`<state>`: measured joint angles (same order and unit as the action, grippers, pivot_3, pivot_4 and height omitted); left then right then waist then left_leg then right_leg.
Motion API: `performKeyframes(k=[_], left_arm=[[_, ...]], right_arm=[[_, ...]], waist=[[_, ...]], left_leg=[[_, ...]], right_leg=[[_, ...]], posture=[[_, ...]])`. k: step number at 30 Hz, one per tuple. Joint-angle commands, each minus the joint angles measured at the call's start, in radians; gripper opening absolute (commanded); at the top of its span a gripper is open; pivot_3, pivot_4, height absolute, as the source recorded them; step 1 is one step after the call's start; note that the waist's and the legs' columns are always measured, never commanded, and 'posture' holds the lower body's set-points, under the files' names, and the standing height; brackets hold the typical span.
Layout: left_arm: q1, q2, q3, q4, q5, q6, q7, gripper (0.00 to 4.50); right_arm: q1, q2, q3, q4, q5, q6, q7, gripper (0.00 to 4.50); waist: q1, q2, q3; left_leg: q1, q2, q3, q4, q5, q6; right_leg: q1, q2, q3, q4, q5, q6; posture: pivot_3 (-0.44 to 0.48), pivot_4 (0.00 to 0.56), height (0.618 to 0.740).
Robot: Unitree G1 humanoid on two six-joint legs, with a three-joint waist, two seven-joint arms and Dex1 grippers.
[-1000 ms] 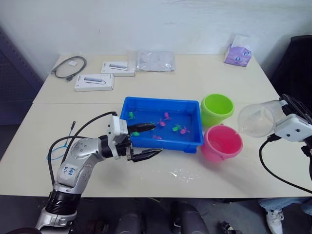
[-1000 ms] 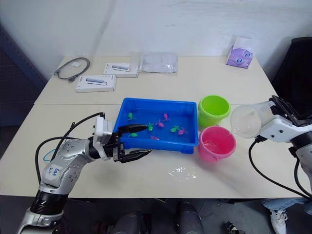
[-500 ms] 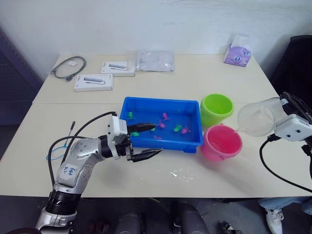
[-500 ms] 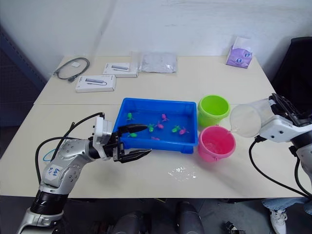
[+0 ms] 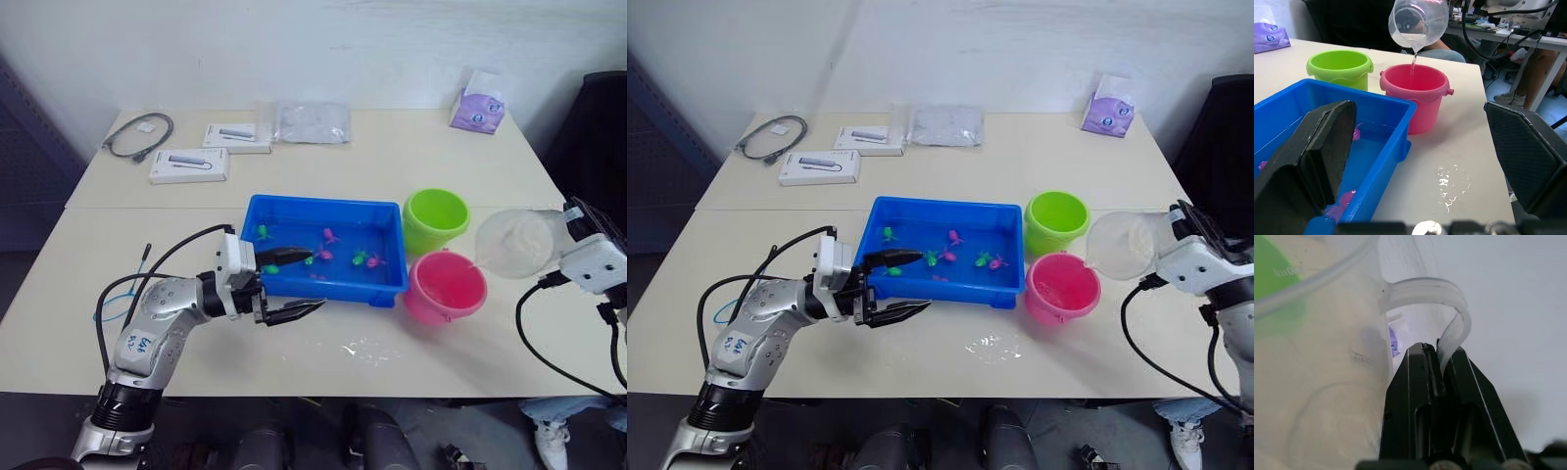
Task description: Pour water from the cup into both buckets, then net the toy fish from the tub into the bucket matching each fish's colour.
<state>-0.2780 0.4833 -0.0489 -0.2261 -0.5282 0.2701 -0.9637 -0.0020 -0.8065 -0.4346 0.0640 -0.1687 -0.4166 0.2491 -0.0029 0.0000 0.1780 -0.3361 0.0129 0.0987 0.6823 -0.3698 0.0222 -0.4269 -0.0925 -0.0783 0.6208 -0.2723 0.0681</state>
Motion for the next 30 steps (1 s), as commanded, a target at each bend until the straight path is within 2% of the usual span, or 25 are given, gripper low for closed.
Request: performKeyframes(k=[1,4,10,16,23,30], left_arm=[[0.007,0.012,0.019,-0.011,0.003,-0.019,-0.011,4.5],[0.007,0.014,0.026,-0.003,0.006,-0.026,-0.01,4.5],[-0.028,-0.006,0.07,0.016,-0.027,0.018,0.036,4.5],[-0.079,-0.038,0.075,0.059,-0.015,0.032,0.079,4.5],[-0.114,-0.068,0.085,0.078,-0.006,0.033,0.11,4.5],[-0.115,-0.081,0.074,0.071,0.005,0.035,0.131,4.5]], right_arm=[[-0.022,0.038,-0.074,-0.078,0.21,0.19,0.049,0.04],[-0.059,0.055,-0.098,-0.134,0.356,0.417,0.081,0.04],[-0.211,0.041,-0.113,-0.156,0.455,0.749,0.033,0.04],[-0.361,-0.048,0.025,-0.066,0.36,0.919,0.042,0.04],[-0.537,-0.113,0.243,0.089,0.168,0.777,0.055,0.04],[-0.622,-0.122,0.384,0.166,-0.022,0.63,0.013,0.04]], waist=[[0.0,0.0,0.0],[0.0,0.0,0.0],[0.0,0.0,0.0],[0.001,0.0,0.0],[0.0,0.0,0.0],[-0.001,0.0,0.0]], left_leg=[[0.0,0.0,0.0,0.0,0.0,0.0],[0.0,0.0,0.0,0.0,0.0,0.0],[0.0,0.0,0.0,0.0,0.0,0.001],[-0.002,-0.001,-0.001,0.0,0.0,0.003],[-0.003,-0.001,-0.001,0.0,0.0,0.003],[-0.004,-0.001,0.0,0.0,0.001,0.002]], right_leg=[[0.0,0.0,0.0,0.0,0.0,0.0],[0.0,0.0,0.0,0.0,0.0,0.0],[0.0,-0.001,0.0,0.001,0.0,0.0],[-0.001,-0.002,-0.001,0.0,0.001,0.001],[-0.002,-0.001,-0.002,-0.001,0.001,0.001],[-0.002,-0.001,-0.002,-0.001,0.001,0.001]], posture=[[0.0,0.15,0.74],[0.0,0.15,0.74],[0.0,0.15,0.74],[0.0,0.15,0.74],[0.0,0.15,0.74],[0.0,0.15,0.74]])
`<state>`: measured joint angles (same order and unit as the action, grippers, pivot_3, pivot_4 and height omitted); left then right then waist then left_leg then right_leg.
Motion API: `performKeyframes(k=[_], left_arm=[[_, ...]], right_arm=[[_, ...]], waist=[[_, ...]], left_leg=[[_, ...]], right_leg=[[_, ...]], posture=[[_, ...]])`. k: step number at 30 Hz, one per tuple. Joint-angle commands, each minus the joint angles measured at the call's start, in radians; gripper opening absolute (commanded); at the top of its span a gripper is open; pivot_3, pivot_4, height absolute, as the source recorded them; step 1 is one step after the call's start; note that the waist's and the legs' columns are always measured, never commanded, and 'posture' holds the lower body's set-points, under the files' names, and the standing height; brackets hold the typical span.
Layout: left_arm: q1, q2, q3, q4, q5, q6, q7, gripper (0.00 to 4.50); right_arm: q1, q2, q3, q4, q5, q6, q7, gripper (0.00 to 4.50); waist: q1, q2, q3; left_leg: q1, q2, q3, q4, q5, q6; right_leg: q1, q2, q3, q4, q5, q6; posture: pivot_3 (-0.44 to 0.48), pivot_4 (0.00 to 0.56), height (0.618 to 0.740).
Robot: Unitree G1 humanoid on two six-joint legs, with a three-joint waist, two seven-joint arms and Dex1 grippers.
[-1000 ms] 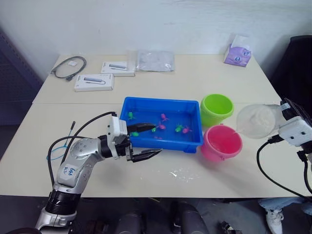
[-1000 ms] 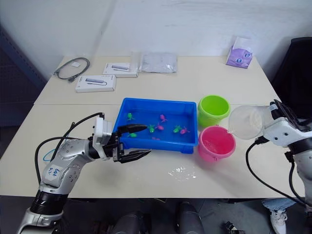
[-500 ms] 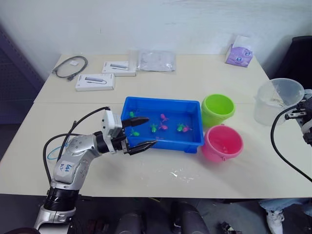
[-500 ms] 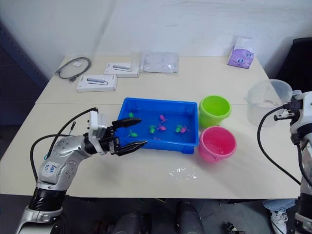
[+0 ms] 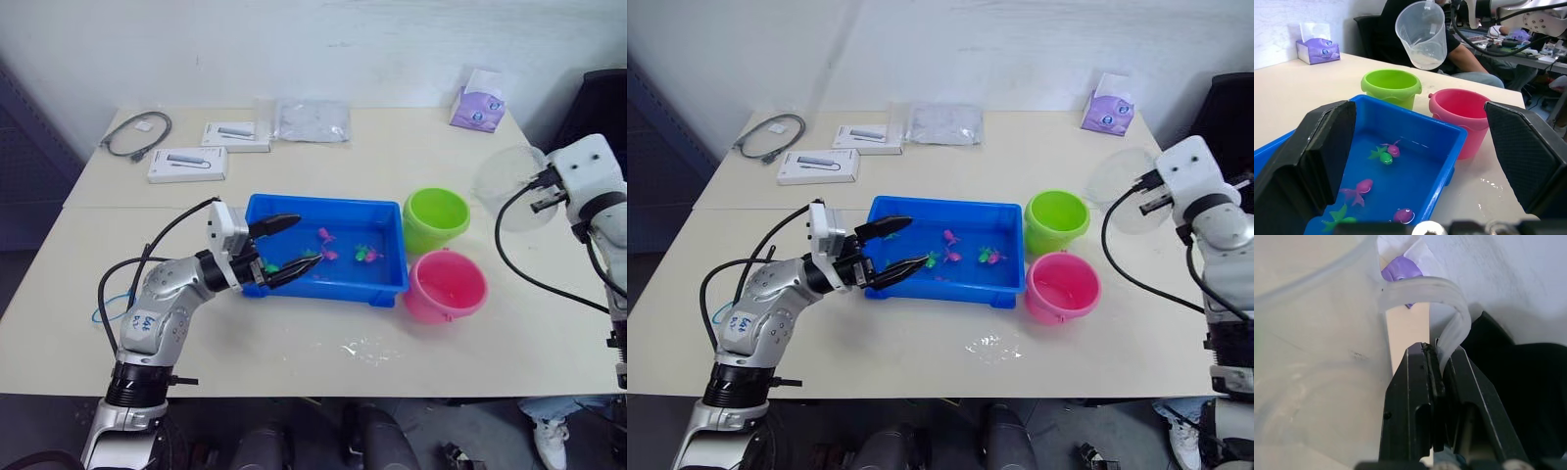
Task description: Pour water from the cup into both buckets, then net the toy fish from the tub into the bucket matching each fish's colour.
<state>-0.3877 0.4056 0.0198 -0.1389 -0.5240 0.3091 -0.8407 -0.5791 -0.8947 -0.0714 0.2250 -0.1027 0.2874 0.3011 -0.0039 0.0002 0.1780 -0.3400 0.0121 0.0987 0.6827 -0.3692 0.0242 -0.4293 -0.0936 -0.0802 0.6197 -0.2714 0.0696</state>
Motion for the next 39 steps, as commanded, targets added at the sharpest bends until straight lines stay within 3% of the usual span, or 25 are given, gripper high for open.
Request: performKeyframes(k=[1,18,39], left_arm=[[-0.006,-0.004,0.004,-0.017,0.002,-0.003,0.01,4.5],[-0.013,-0.017,-0.007,-0.021,0.022,-0.018,0.019,4.5],[0.002,-0.028,-0.014,-0.026,0.034,-0.023,0.012,4.5]], right_arm=[[-0.053,-0.037,0.033,0.014,-0.117,-0.093,-0.055,0.04],[-0.131,-0.062,0.157,0.169,-0.441,-0.364,-0.23,0.04],[-0.15,-0.048,0.206,0.29,-0.598,-0.539,-0.472,0.04]], waist=[[0.0,0.0,0.0],[-0.002,0.0,0.0],[-0.003,0.0,0.0]], left_leg=[[0.0,0.0,0.0,0.0,0.0,0.0],[0.0,0.0,0.0,0.0,0.001,-0.002],[0.0,0.0,0.0,0.0,0.001,-0.003]], right_leg=[[0.0,0.0,0.0,0.0,0.0,0.0],[0.0,0.0,0.0,0.0,0.0,0.0],[0.0,0.0,0.0,0.0,0.0,0.0]], posture=[[0.0,0.15,0.74],[0.0,0.15,0.74],[0.0,0.15,0.74]])
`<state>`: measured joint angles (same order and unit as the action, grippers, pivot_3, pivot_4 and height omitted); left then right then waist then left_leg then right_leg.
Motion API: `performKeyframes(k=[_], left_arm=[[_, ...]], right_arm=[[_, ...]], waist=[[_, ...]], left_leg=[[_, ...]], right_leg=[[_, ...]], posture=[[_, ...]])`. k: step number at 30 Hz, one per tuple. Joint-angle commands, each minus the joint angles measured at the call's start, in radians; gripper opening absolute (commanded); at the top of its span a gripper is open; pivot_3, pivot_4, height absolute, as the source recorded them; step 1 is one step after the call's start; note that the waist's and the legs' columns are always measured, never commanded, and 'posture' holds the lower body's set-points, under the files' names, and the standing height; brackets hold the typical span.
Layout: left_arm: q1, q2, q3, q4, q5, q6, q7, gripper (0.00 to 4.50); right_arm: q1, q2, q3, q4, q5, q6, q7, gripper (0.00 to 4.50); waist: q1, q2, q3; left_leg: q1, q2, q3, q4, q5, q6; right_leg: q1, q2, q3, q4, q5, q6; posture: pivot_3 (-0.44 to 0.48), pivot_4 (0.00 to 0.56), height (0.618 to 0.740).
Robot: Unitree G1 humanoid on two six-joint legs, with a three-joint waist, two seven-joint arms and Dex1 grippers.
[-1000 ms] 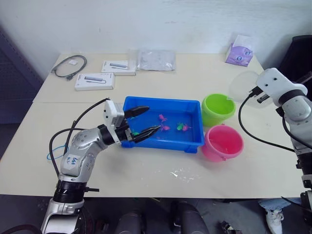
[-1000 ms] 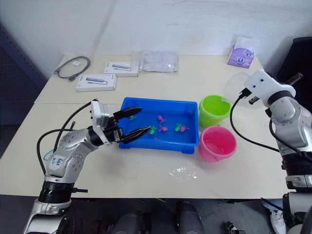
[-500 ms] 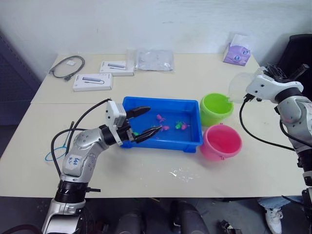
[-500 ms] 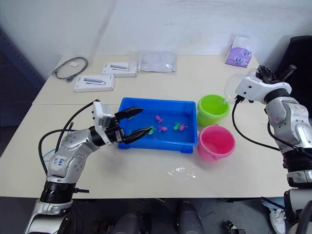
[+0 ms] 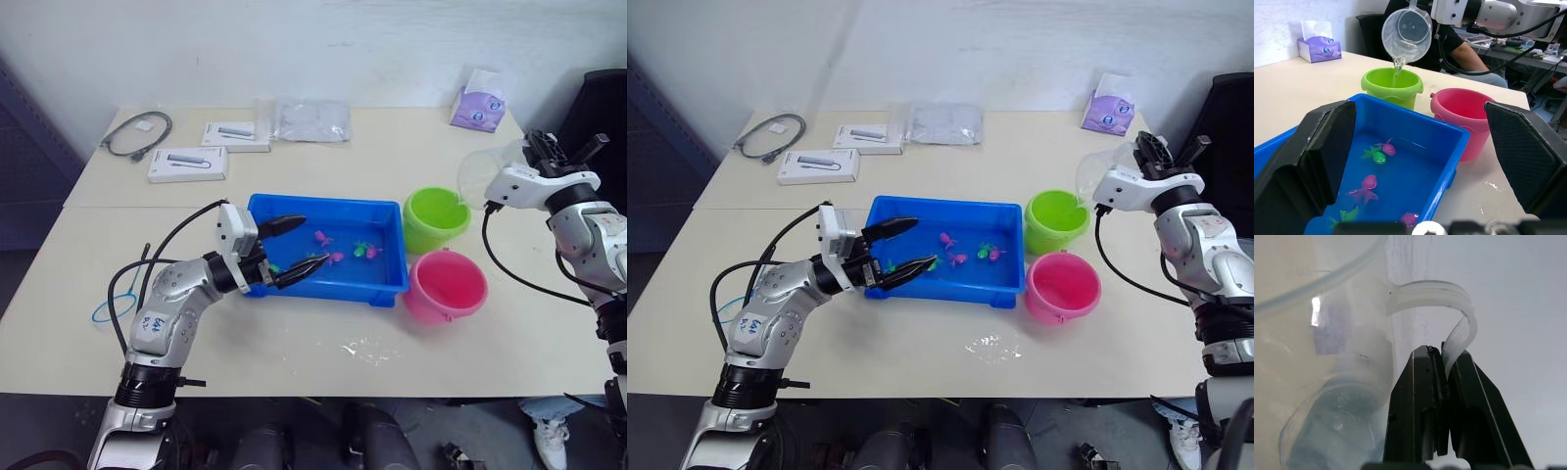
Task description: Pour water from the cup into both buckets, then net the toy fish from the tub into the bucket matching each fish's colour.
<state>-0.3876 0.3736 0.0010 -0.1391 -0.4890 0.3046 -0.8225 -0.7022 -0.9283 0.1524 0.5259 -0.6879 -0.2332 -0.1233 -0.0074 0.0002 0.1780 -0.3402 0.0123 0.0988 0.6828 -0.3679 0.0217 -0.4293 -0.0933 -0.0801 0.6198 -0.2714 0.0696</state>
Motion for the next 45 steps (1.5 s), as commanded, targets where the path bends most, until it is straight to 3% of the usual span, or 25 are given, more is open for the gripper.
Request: performKeyframes(k=[1,14,20,25,29,34,38,41,45], left_arm=[[0.002,0.005,0.004,-0.026,-0.001,-0.019,-0.007,4.5],[0.022,0.009,0.012,-0.042,-0.009,-0.015,-0.018,4.5],[0.014,0.006,0.011,-0.039,-0.008,-0.018,-0.019,4.5],[0.017,0.006,0.015,-0.045,-0.015,-0.013,-0.022,4.5],[0.018,0.007,0.019,-0.057,-0.032,-0.013,-0.038,4.5],[0.014,0.024,0.017,-0.08,-0.06,0.009,-0.076,4.5],[0.014,0.031,0.016,-0.089,-0.07,0.021,-0.085,4.5],[0.025,0.156,-0.011,-0.155,-0.142,0.135,-0.229,4.5],[0.025,0.208,-0.03,-0.17,-0.166,0.16,-0.287,4.5]], right_arm=[[-0.026,-0.016,-0.017,-0.012,-0.02,-0.023,-0.058,0.04],[-0.001,0.002,-0.038,-0.025,-0.004,-0.057,-0.068,0.04],[0.074,0.091,-0.184,-0.088,0.3,-0.029,0.101,0.04],[0.139,0.158,-0.346,-0.198,0.533,0.105,0.201,0.04],[0.182,0.241,-0.573,-0.292,0.828,0.333,0.251,0.04],[0.215,0.316,-0.745,-0.399,1.076,0.582,0.251,0.04],[0.224,0.333,-0.791,-0.445,1.144,0.68,0.234,0.04],[0.371,0.469,-0.875,-0.482,1.247,0.722,0.209,0.04],[0.473,0.542,-0.811,-0.481,1.185,0.594,0.254,0.04]], waist=[[0.0,0.0,0.0],[0.0,0.0,0.0],[0.0,-0.001,0.0],[0.004,-0.001,0.0],[0.007,-0.001,0.0],[0.002,-0.001,0.0],[0.0,0.0,0.0],[0.003,-0.004,-0.001],[0.004,0.005,0.0]], left_leg=[[0.0,0.0,0.0,0.0,0.0,0.0],[0.0,0.0,0.0,0.0,0.0,0.0],[0.0,0.0,0.0,0.0,0.0,0.0],[0.0,0.0,-0.001,0.0,0.0,0.0],[-0.001,0.0,-0.002,0.0,0.0,0.0],[-0.001,0.001,-0.003,0.0,0.0,0.001],[-0.001,0.001,-0.002,0.0,0.0,0.001],[0.0,0.002,-0.003,-0.001,-0.001,0.001],[-0.002,0.001,-0.004,-0.002,-0.001,0.001]], right_leg=[[0.0,0.0,0.0,0.0,0.0,0.0],[0.0,0.0,0.0,0.0,0.0,0.0],[0.001,0.001,0.0,0.0,0.0,0.0],[0.001,0.0,-0.001,0.0,0.0,0.0],[0.001,0.0,-0.002,0.0,0.0,0.0],[0.001,0.0,-0.002,0.0,0.0,0.0],[0.001,0.0,-0.001,0.001,0.0,0.0],[0.001,0.001,-0.002,0.001,-0.001,-0.001],[0.001,0.001,-0.002,0.002,0.0,-0.001]], posture=[[0.0,0.15,0.74],[0.0,0.15,0.74],[0.0,0.15,0.74],[0.0,0.15,0.74],[0.0,0.15,0.74],[0.0,0.15,0.74],[0.0,0.15,0.74],[0.0,0.15,0.74],[0.0,0.15,0.74]])
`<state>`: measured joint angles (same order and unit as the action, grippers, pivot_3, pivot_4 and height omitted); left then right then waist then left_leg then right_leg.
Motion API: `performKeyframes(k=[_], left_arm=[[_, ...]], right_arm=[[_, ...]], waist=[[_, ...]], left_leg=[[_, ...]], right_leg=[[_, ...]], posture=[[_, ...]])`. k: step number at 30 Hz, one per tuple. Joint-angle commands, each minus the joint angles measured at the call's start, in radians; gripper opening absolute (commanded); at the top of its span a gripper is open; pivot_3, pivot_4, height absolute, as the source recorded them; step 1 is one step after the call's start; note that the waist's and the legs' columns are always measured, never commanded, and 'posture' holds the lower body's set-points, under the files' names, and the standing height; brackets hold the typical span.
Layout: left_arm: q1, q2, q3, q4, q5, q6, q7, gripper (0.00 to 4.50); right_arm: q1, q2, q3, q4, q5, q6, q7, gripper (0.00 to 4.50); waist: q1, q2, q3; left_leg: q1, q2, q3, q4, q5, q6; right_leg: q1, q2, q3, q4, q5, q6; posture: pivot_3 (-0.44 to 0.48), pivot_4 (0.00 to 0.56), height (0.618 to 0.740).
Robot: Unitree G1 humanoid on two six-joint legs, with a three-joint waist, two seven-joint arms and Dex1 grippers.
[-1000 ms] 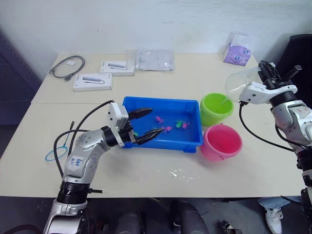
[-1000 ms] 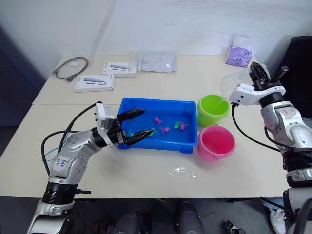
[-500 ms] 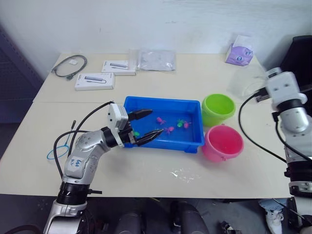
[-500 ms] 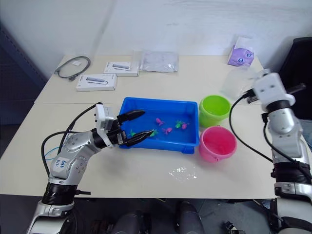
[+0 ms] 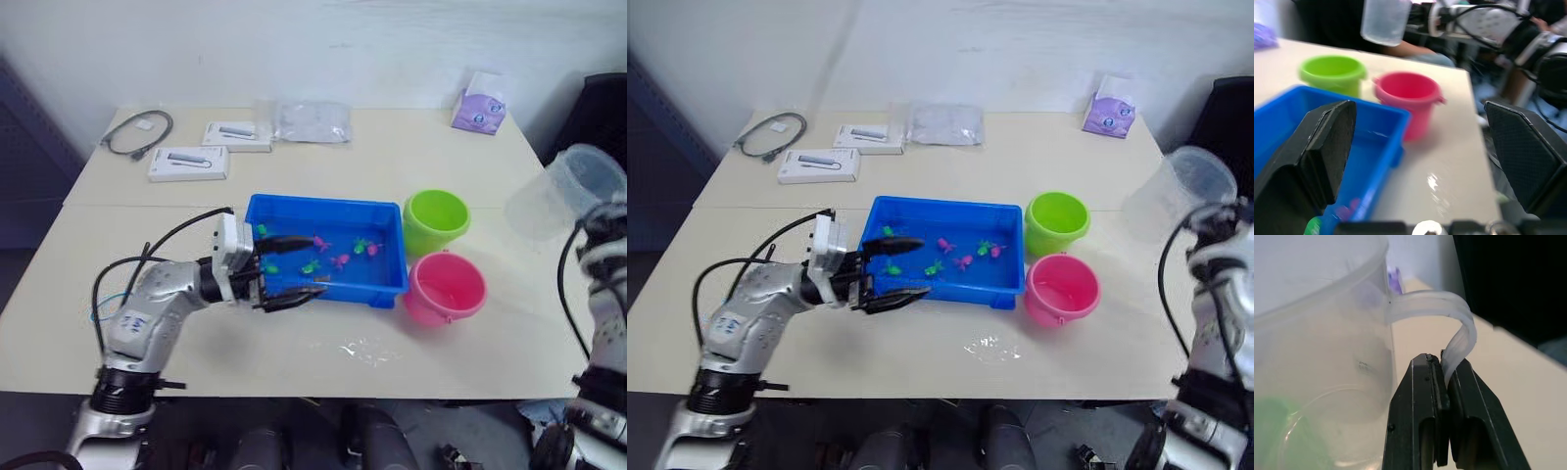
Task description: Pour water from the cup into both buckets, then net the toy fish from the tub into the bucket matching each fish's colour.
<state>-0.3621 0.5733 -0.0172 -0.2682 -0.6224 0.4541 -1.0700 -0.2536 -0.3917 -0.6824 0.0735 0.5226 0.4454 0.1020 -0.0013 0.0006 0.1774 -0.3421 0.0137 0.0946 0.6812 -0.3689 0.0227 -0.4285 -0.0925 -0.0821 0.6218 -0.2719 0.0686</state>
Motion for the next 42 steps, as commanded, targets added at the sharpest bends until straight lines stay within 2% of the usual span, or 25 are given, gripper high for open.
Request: performKeyframes(k=[1,8,16,18,19,22,26,27,34,37,39,42], left_arm=[[-0.001,0.009,-0.012,-0.04,-0.032,0.011,-0.042,4.5],[0.009,-0.01,-0.004,-0.044,-0.025,0.009,-0.024,4.5],[0.011,-0.009,0.001,-0.038,-0.019,0.001,-0.015,4.5],[0.009,-0.01,0.0,-0.036,-0.018,0.0,-0.012,4.5],[0.008,-0.011,-0.001,-0.034,-0.017,-0.001,-0.012,4.5],[0.007,-0.009,-0.002,-0.028,-0.008,-0.007,-0.008,4.5],[0.009,0.004,0.01,-0.016,0.002,-0.016,-0.009,4.5],[0.011,0.008,0.013,-0.015,0.003,-0.015,-0.008,4.5],[0.079,0.058,0.064,-0.018,0.006,-0.018,0.004,4.5],[0.127,0.074,0.135,0.013,0.041,-0.077,0.042,4.5],[0.18,0.015,0.234,0.023,0.067,-0.161,0.16,4.5],[0.316,-0.022,0.35,0.014,0.129,-0.266,0.251,4.5]], right_arm=[[0.037,0.016,0.032,-0.021,-0.033,-0.1,0.03,0.04],[0.084,0.074,0.083,0.041,-0.096,-0.248,0.023,0.04],[0.087,0.057,0.134,0.093,-0.163,-0.366,0.044,0.04],[0.092,0.041,0.15,0.103,-0.185,-0.38,0.057,0.79],[0.094,0.037,0.157,0.106,-0.185,-0.376,0.066,1.01],[0.116,0.029,0.17,0.097,-0.201,-0.382,0.064,2.4],[0.215,0.025,0.168,0.006,-0.216,-0.358,0.061,4.34],[0.246,0.03,0.159,-0.028,-0.201,-0.336,0.062,4.48],[0.538,0.031,0.121,-0.316,-0.068,-0.238,0.178,4.48],[0.614,-0.005,0.087,-0.411,-0.028,-0.315,0.291,4.48],[0.618,-0.015,0.047,-0.467,0.049,-0.38,0.377,4.48],[0.61,-0.084,0.044,-0.525,0.105,-0.382,0.481,4.48]], waist=[[-0.004,0.007,0.003],[-0.023,0.008,0.003],[-0.027,0.008,0.003],[-0.027,0.008,0.003],[-0.027,0.008,0.003],[-0.026,0.008,0.003],[-0.023,0.008,0.003],[-0.023,0.008,0.003],[-0.028,0.008,0.004],[-0.029,0.008,0.004],[-0.028,0.008,0.004],[-0.029,0.007,0.004]], left_leg=[[0.0,-0.002,0.002,0.001,0.0,0.002],[0.002,-0.005,0.004,0.001,0.001,0.005],[0.003,-0.004,0.004,0.001,0.0,0.004],[0.003,-0.004,0.004,0.001,0.0,0.004],[0.003,-0.004,0.004,0.001,0.0,0.004],[0.003,-0.004,0.004,0.001,0.0,0.004],[0.003,-0.004,0.003,0.001,0.0,0.004],[0.002,-0.004,0.003,0.001,0.0,0.004],[0.004,-0.003,0.003,-0.001,-0.001,0.002],[0.005,-0.003,0.004,-0.001,-0.001,0.002],[0.005,-0.002,0.004,-0.001,-0.002,0.002],[0.007,-0.002,0.005,-0.002,-0.004,0.003]], right_leg=[[0.0,-0.001,0.002,0.0,0.001,0.002],[0.0,-0.003,0.006,-0.003,0.003,0.005],[0.0,-0.002,0.006,-0.002,0.002,0.004],[0.0,-0.002,0.006,-0.002,0.002,0.004],[0.0,-0.002,0.006,-0.002,0.002,0.004],[0.0,-0.002,0.006,-0.002,0.002,0.004],[0.0,-0.002,0.006,-0.002,0.002,0.004],[0.0,-0.003,0.006,-0.002,0.002,0.004],[0.0,-0.003,0.006,-0.002,0.002,0.003],[0.0,-0.002,0.007,-0.002,0.002,0.003],[0.0,-0.002,0.007,-0.002,0.002,0.003],[0.001,-0.002,0.008,-0.002,0.002,0.003]], posture=[[0.0,0.15,0.74],[0.0,0.15,0.74],[0.0,0.15,0.74],[0.0,0.15,0.74],[0.0,0.15,0.74],[0.0,0.15,0.74],[0.0,0.15,0.74],[0.0,0.15,0.74],[0.0,0.15,0.74],[0.0,0.15,0.74],[0.0,0.15,0.74],[0.0,0.15,0.74]])
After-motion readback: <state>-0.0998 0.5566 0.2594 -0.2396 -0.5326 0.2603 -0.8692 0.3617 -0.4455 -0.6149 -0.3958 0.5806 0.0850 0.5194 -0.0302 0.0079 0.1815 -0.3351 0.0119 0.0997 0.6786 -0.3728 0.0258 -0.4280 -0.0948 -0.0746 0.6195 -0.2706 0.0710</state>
